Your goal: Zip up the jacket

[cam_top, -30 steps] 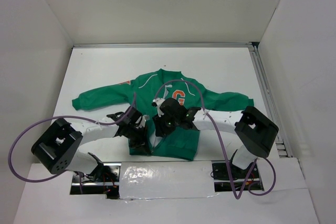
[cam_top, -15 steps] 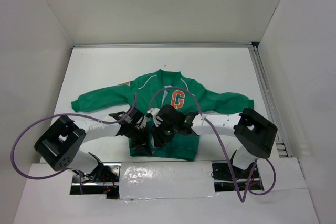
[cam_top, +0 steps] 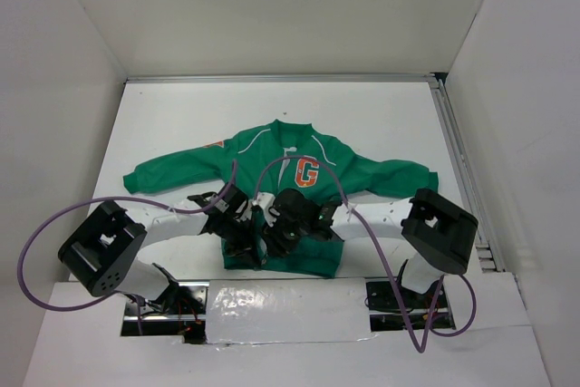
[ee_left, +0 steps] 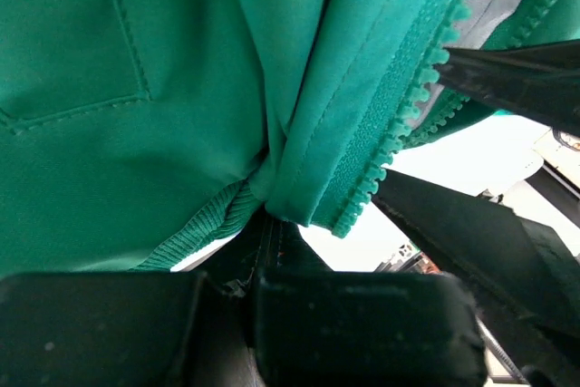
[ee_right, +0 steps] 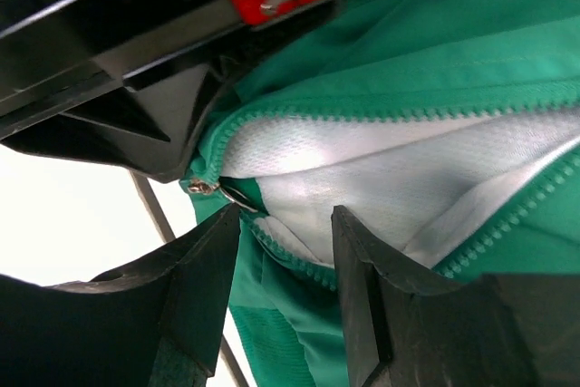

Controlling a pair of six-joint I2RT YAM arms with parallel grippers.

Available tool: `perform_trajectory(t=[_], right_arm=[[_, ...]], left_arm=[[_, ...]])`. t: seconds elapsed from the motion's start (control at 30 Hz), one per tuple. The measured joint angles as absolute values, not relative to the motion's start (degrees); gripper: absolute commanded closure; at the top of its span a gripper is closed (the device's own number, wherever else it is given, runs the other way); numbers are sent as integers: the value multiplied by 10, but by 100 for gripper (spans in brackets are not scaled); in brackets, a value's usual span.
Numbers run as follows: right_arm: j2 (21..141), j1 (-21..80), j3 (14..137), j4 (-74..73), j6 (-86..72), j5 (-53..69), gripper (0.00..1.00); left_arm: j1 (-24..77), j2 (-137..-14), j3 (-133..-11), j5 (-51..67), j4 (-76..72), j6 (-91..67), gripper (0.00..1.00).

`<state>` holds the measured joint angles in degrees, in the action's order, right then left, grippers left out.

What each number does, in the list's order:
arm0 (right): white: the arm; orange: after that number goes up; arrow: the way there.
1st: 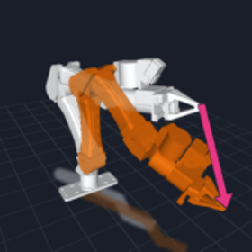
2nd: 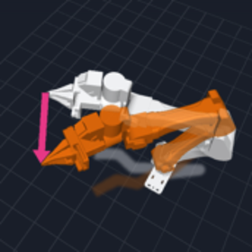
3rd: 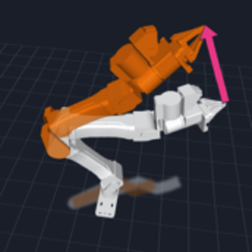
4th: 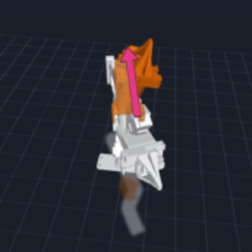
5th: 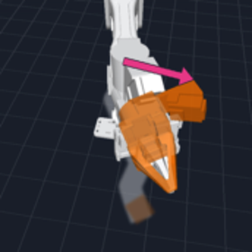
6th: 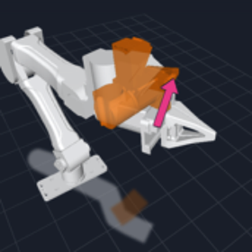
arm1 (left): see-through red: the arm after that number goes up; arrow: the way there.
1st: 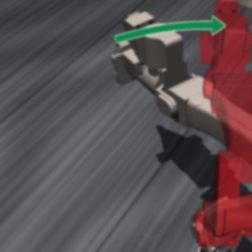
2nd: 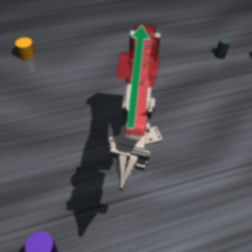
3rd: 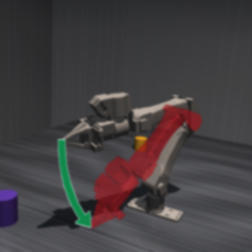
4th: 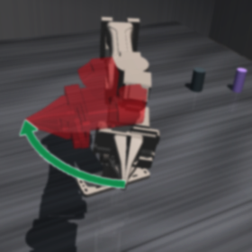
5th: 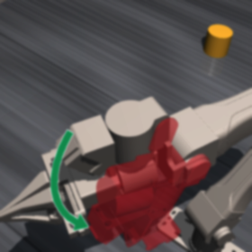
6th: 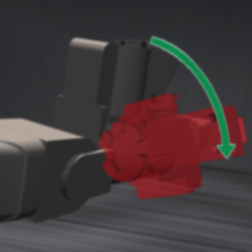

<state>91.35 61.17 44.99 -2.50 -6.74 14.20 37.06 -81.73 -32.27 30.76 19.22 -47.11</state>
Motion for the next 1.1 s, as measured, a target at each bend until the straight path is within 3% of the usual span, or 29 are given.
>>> perform_trajectory(t=[0.5,0.63,0.73,1.1], right_arm=[[942,627,437,39,-32,165,61],[942,627,437,40,-31,170,76],[942,628,437,44,-34,165,82],[889,630,417,52,-51,146,87]], left_arm=[[371,-817,-332,297,201,-464,100],[371,-818,-335,293,204,-464,100],[371,-818,-338,291,204,-462,100],[371,-821,-342,288,202,-452,100]])
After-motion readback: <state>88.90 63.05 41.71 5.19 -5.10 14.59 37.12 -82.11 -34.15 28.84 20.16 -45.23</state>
